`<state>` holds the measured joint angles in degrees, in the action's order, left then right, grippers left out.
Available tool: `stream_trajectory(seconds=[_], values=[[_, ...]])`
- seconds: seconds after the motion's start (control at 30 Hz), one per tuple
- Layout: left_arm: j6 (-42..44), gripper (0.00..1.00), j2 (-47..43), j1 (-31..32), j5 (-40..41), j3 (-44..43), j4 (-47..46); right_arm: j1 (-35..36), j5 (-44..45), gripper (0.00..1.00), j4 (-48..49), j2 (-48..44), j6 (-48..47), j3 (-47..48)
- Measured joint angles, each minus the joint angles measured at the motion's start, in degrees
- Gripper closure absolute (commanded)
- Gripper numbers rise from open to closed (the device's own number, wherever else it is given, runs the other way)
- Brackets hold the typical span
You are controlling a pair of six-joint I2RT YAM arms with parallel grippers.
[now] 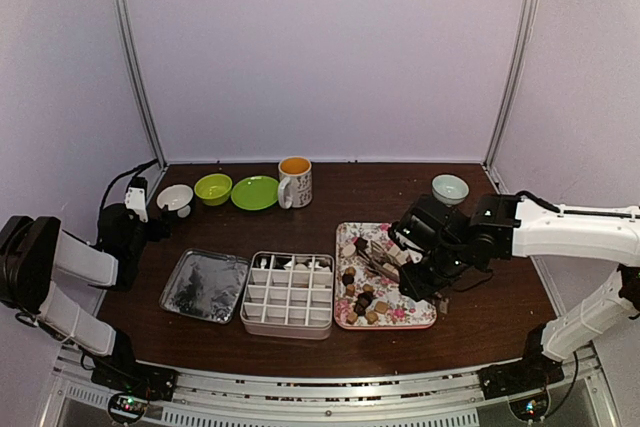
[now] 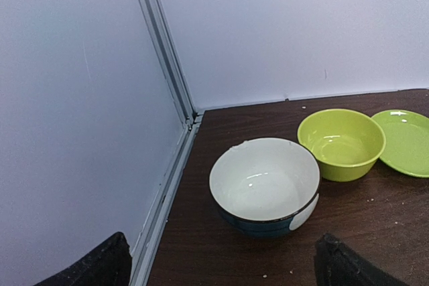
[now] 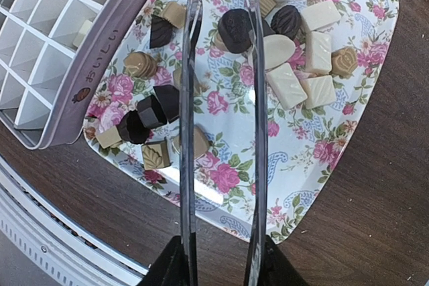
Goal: Pack the chocolate
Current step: Pick up the fake chocolate from the plate.
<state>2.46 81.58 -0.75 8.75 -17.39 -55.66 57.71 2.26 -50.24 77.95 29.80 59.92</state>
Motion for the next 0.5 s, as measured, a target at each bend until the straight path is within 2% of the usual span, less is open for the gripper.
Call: stream_trajectory(seconds=[0.5], values=[[0.0, 0.02, 0.0, 0.0, 0.0, 0.0, 0.0, 0.0, 0.94, 0.63, 0.22, 0.79, 0.2, -2.03]])
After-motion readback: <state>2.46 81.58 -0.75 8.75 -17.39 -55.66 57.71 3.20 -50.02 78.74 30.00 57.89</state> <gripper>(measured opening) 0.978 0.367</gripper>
